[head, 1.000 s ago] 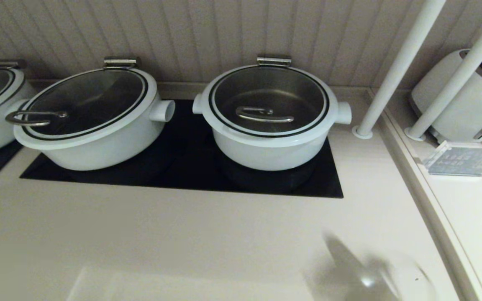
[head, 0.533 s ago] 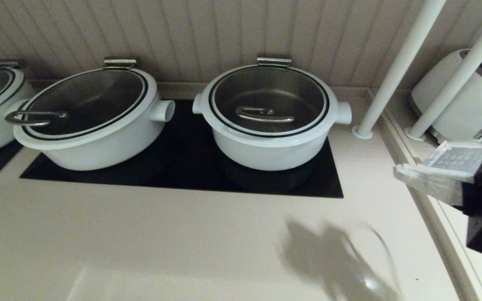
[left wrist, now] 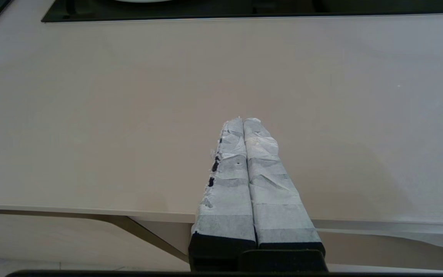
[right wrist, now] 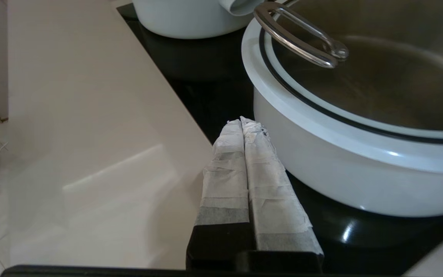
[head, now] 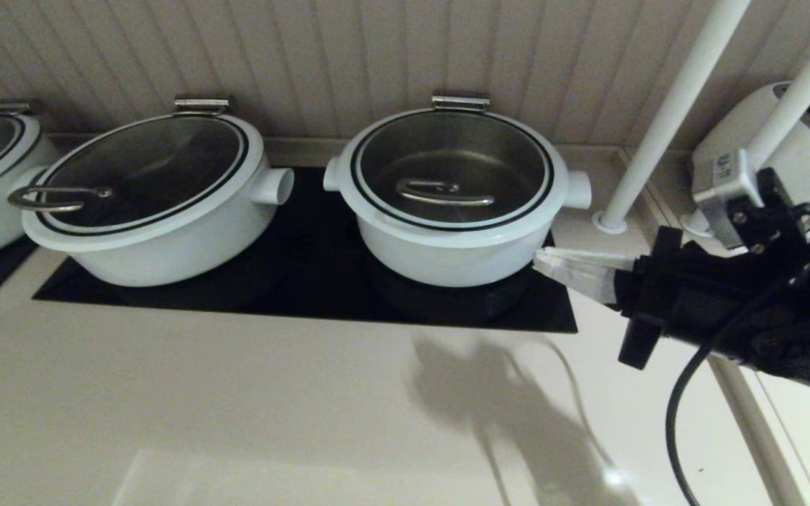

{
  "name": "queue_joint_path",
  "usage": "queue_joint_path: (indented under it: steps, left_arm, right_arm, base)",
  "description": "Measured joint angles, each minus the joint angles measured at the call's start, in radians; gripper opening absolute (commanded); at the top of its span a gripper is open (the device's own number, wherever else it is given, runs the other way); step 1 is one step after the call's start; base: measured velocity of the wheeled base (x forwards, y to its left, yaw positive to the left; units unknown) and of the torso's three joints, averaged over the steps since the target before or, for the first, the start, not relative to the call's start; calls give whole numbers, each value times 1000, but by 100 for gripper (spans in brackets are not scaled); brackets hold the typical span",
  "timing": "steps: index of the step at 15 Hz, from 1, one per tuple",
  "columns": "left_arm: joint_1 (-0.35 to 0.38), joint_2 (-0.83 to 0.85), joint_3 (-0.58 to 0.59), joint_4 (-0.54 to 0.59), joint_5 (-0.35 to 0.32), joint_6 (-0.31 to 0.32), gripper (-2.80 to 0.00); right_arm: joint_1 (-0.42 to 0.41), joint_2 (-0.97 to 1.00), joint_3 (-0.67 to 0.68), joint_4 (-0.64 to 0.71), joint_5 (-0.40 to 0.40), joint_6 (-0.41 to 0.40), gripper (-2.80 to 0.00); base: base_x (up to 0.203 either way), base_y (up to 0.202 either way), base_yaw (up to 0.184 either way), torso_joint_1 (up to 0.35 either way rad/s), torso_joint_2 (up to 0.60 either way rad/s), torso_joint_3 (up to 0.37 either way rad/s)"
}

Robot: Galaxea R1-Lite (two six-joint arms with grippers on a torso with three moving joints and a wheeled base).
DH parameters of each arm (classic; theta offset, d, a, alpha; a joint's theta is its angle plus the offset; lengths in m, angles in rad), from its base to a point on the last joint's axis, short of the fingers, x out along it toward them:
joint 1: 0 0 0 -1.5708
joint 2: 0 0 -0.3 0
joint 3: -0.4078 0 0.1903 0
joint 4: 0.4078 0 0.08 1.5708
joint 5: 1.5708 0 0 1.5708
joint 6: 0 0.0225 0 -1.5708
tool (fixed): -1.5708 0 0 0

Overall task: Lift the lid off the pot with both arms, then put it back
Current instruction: Open the food pot lid a small opening with the right arm

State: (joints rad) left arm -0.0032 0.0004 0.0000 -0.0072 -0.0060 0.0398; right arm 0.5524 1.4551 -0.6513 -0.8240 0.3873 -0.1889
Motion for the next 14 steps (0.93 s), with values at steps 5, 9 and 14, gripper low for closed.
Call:
queue_joint_path:
  steps: [5,9,14]
  left_arm:
    - [0,0,0,0,0,2,-280]
    - [0,0,0,0,0,-2,-280]
    - [0,0,0,-1,3,-21,-280]
  right_arm:
    - [30,79,-82,-4,-81,8,-280]
    - [63,144,-132,-6,-100,13,-280]
    - [76,233,-174,-106,-146,11,-280]
  base:
    - [0,0,0,0,0,0]
    - [0,0,0,0,0,0]
    - [0,0,0,0,0,0]
